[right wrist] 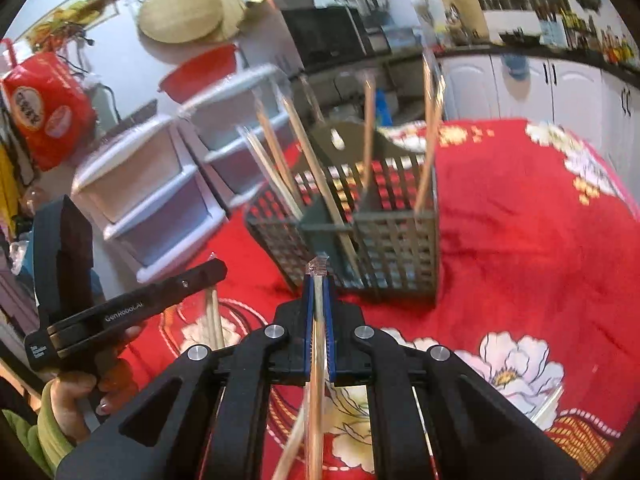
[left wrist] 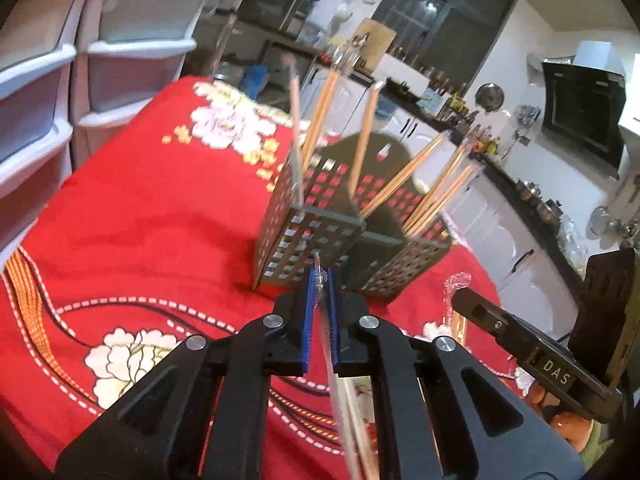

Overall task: Organize utensils
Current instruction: 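Lift both held chopsticks upright and carry them over the caddy, then lower both held chopsticks into the grey mesh caddy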

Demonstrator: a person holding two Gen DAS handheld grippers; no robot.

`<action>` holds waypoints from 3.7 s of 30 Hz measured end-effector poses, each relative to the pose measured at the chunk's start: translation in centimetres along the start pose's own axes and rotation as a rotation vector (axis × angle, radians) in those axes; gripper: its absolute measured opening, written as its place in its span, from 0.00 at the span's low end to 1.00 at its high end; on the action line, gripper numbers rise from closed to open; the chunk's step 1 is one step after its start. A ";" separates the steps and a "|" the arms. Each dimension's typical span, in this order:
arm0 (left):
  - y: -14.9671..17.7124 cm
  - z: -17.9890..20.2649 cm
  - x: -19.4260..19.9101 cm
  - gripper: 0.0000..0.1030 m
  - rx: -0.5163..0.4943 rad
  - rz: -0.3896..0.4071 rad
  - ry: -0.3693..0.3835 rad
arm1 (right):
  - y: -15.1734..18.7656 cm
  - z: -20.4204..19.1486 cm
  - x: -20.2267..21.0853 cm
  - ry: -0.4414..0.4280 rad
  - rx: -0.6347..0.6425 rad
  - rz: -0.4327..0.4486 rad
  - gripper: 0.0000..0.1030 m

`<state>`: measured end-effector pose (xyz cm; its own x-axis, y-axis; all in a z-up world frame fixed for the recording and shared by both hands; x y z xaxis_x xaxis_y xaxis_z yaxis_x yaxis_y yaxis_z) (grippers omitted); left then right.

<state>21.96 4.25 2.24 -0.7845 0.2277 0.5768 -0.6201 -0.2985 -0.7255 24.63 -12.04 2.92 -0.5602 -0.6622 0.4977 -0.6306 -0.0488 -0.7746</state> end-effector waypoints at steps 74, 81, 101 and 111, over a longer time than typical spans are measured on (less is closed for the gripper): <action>-17.9 12.7 5.9 0.01 -0.119 0.362 0.073 | -18.9 -0.7 9.1 -0.016 0.166 0.437 0.05; -19.1 12.1 4.6 0.01 -0.088 0.375 0.060 | -20.2 0.0 8.0 -0.013 0.156 0.441 0.05; -18.2 10.3 -1.0 0.01 -0.077 0.327 0.049 | -18.4 2.7 2.4 0.021 0.111 0.366 0.05; -17.2 8.9 -2.9 0.01 -0.070 0.304 0.057 | -16.7 4.1 0.7 0.031 0.075 0.313 0.05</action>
<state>34.91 0.50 16.36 -0.9319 0.1896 0.3091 -0.3545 -0.2966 -0.8868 36.99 -14.73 14.60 -0.7377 -0.6304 0.2417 -0.3844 0.0979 -0.9180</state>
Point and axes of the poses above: each gripper's, at about its wrist camera, not at the fingertips, and x roughly against the way its jaws point, z to its right, y to its underside, the point moved 6 cm from there along -x, roughly the way its jaws point, and after that the axes turned 5 degrees about -y, right-handed, at the moved point
